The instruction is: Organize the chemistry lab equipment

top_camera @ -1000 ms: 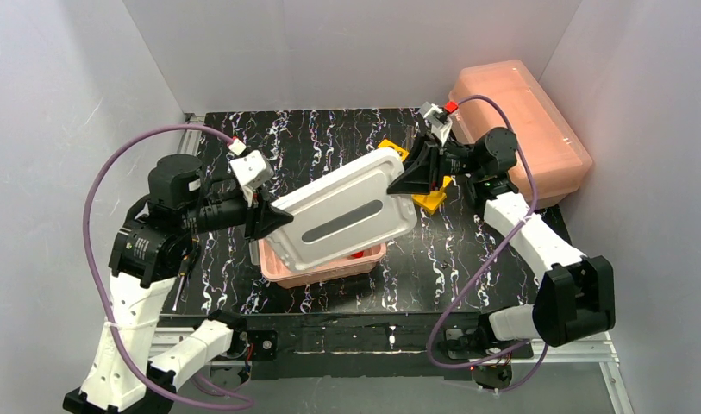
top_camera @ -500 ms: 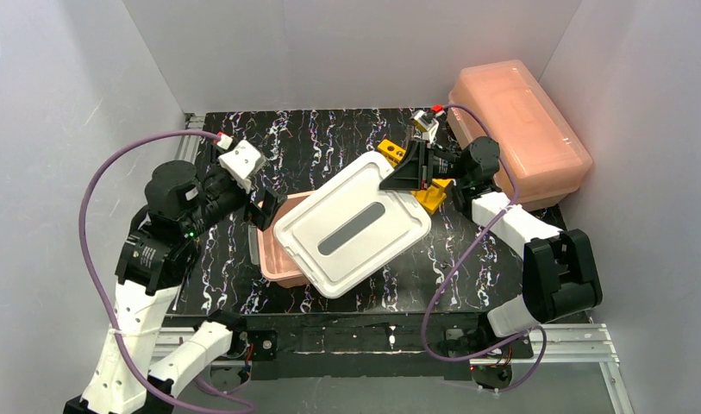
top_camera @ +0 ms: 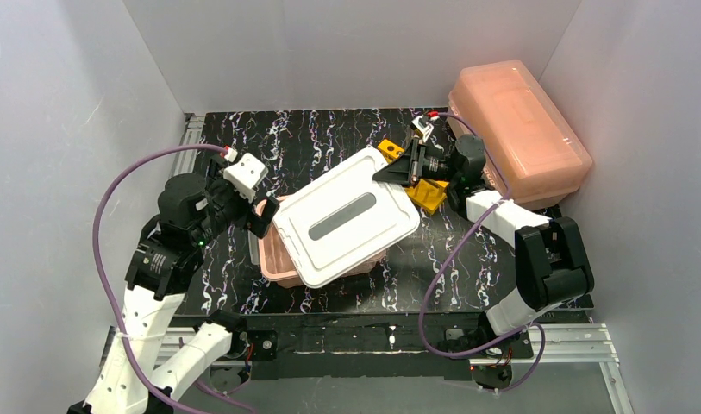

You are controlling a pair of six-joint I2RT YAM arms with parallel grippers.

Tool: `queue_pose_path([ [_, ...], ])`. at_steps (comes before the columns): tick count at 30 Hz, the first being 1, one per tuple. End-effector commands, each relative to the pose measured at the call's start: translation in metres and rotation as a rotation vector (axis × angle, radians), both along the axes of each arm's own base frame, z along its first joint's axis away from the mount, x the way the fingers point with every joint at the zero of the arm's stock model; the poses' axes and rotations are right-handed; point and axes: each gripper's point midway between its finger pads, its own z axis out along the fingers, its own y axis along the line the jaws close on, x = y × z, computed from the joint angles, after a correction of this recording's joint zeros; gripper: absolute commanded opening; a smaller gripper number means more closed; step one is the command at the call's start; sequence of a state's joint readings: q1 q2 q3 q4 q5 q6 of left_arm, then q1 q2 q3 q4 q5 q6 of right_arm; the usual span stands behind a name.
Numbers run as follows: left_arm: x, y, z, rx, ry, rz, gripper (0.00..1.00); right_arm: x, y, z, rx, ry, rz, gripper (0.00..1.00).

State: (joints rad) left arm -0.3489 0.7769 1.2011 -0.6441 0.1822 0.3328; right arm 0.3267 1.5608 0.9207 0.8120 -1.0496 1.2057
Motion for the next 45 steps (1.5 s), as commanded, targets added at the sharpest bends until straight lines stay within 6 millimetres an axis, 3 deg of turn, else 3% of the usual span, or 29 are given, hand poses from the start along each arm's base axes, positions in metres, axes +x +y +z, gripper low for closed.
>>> queue_pose_path([
  [1, -0.007, 0.004, -0.008, -0.002, 0.018, 0.012, 0.98, 0.022, -0.003, -0.001, 0.003, -0.015, -0.133, 0.01],
  [8, -0.012, 0.003, -0.022, -0.007, 0.063, 0.011, 0.98, 0.033, -0.008, -0.026, -0.001, 0.088, -0.256, 0.01],
  [13, -0.012, 0.002, -0.028, -0.012, 0.078, 0.013, 0.98, 0.030, -0.014, -0.051, -0.016, 0.161, -0.326, 0.01],
  [23, -0.012, 0.001, -0.035, -0.008, 0.094, 0.009, 0.98, 0.017, -0.006, -0.077, -0.067, 0.250, -0.309, 0.01],
  [27, -0.012, 0.003, -0.042, 0.008, 0.096, 0.009, 0.98, 0.007, -0.006, -0.084, -0.137, 0.244, -0.307, 0.22],
  [31, -0.009, 0.006, -0.049, 0.015, 0.106, 0.032, 0.98, -0.001, -0.010, -0.090, -0.217, 0.228, -0.319, 0.48],
  [33, -0.008, 0.007, -0.053, 0.010, 0.118, 0.048, 0.98, -0.003, -0.011, -0.090, -0.245, 0.224, -0.316, 0.55],
  [45, -0.006, 0.011, -0.083, 0.021, 0.178, 0.090, 0.98, -0.005, -0.002, -0.090, -0.459, 0.136, -0.311, 0.63],
])
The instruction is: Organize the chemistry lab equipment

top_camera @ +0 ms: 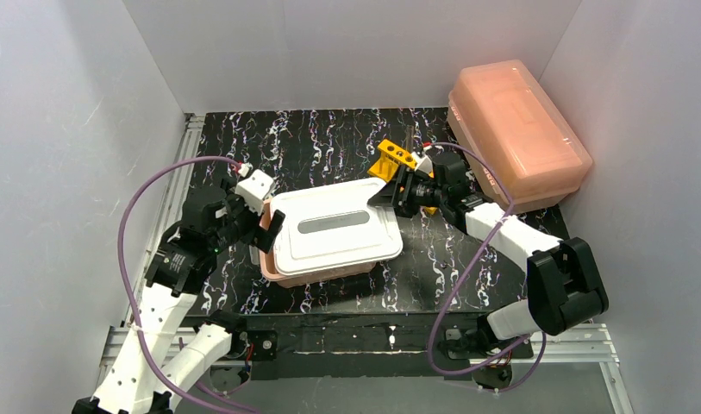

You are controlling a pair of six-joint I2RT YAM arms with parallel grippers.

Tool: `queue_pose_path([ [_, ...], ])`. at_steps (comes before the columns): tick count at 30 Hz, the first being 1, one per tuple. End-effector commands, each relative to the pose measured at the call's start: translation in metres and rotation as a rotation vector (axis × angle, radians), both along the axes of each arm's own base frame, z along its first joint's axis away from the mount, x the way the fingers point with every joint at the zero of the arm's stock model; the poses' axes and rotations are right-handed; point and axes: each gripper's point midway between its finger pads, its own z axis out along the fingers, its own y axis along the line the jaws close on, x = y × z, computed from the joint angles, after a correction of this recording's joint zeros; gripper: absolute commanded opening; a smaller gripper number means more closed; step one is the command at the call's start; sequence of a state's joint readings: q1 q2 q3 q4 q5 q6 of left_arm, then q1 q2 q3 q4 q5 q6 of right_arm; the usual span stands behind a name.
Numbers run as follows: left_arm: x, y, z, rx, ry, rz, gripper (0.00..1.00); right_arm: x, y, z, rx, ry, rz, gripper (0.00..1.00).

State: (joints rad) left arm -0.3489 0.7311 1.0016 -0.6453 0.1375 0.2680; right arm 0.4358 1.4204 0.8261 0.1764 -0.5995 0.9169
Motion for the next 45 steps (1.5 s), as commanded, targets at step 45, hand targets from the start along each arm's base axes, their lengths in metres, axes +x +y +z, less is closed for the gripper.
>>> queue_pose_path([
  [45, -0.007, 0.038, -0.077, 0.151, 0.120, 0.167, 0.98, -0.003, 0.033, 0.014, -0.613, -0.247, 0.073, 0.98],
])
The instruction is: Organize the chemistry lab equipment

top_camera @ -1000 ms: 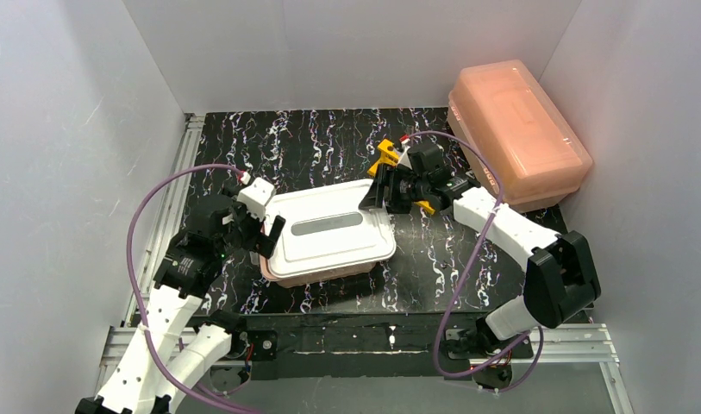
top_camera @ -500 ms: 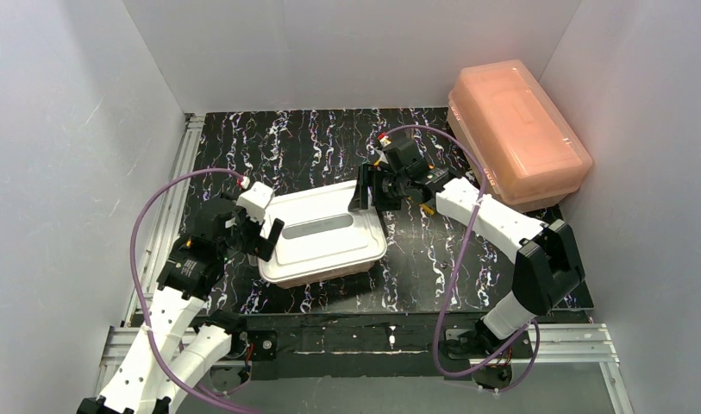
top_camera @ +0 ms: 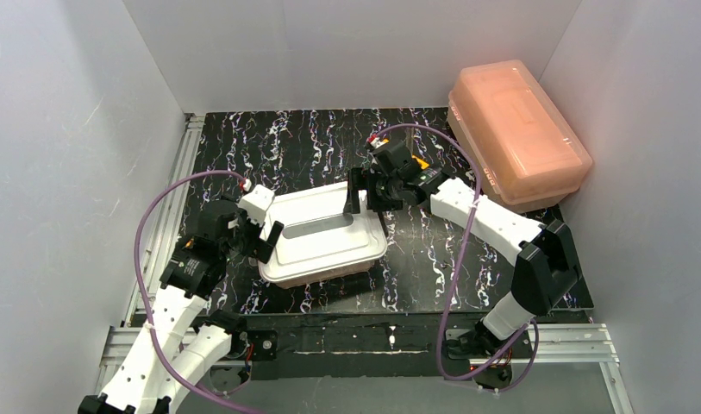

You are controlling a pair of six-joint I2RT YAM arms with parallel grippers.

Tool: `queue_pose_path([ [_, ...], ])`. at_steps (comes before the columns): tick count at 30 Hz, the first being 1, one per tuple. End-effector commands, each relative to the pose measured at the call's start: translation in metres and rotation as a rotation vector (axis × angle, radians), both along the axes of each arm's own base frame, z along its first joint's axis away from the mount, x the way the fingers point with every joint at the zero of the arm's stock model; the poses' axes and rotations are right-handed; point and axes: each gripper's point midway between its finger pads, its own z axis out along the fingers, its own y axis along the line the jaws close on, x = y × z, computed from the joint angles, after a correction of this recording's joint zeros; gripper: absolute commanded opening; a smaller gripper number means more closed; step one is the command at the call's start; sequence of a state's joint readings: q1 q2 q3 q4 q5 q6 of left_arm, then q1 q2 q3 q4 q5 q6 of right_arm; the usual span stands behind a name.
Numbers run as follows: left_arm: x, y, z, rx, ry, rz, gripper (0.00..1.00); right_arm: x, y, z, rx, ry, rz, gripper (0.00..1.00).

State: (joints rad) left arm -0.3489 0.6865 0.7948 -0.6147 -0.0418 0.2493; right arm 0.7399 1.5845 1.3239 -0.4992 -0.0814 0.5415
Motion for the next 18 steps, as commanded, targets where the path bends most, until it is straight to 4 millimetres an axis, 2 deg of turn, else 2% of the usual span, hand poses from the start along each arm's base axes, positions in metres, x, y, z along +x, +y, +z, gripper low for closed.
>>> queue_pose_path([
  [1, -0.005, 0.005, -0.007, 0.028, 0.026, 0.008, 0.98, 0.005, -0.002, 0.023, -0.015, -0.083, -0.006, 0.99],
  [8, -0.006, 0.011, -0.010, 0.060, 0.027, 0.017, 0.98, 0.001, -0.005, 0.053, 0.046, -0.148, -0.005, 0.97],
  [11, -0.007, 0.012, -0.011, 0.064, 0.033, 0.022, 0.98, -0.003, -0.002, 0.059, 0.062, -0.152, 0.010, 0.97],
  [18, -0.007, 0.013, -0.011, 0.061, 0.029, 0.028, 0.98, -0.012, 0.000, 0.047, 0.038, -0.122, 0.027, 0.98],
])
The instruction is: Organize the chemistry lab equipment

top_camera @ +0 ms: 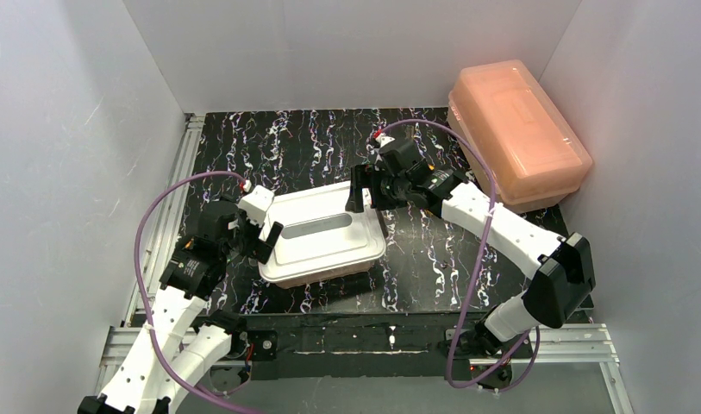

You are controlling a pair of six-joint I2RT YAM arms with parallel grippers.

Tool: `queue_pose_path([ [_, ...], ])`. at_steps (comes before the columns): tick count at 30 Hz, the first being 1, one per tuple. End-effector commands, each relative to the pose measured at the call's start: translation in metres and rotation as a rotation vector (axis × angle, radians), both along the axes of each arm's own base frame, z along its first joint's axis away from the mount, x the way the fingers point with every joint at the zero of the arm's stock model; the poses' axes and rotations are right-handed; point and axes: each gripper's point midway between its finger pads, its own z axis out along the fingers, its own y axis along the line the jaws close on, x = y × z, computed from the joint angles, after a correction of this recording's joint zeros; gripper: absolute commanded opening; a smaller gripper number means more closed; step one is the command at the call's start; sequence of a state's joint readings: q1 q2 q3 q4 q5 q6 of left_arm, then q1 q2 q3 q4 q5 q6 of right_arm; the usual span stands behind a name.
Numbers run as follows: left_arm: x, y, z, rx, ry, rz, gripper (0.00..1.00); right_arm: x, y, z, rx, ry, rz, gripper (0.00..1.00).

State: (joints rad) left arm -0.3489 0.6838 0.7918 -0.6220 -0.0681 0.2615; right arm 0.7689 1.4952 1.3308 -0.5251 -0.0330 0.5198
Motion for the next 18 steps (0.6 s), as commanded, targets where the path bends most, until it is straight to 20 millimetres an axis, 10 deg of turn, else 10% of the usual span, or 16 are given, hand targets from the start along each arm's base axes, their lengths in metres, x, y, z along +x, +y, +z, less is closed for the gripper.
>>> queue_pose_path([
  [1, -0.007, 0.008, -0.009, 0.037, 0.029, 0.015, 0.98, -0.004, 0.004, 0.012, 0.016, -0.032, 0.017, 0.98],
  [18, -0.004, 0.015, -0.006, 0.073, 0.006, 0.029, 0.98, 0.000, -0.012, 0.019, -0.064, -0.135, -0.026, 0.92],
])
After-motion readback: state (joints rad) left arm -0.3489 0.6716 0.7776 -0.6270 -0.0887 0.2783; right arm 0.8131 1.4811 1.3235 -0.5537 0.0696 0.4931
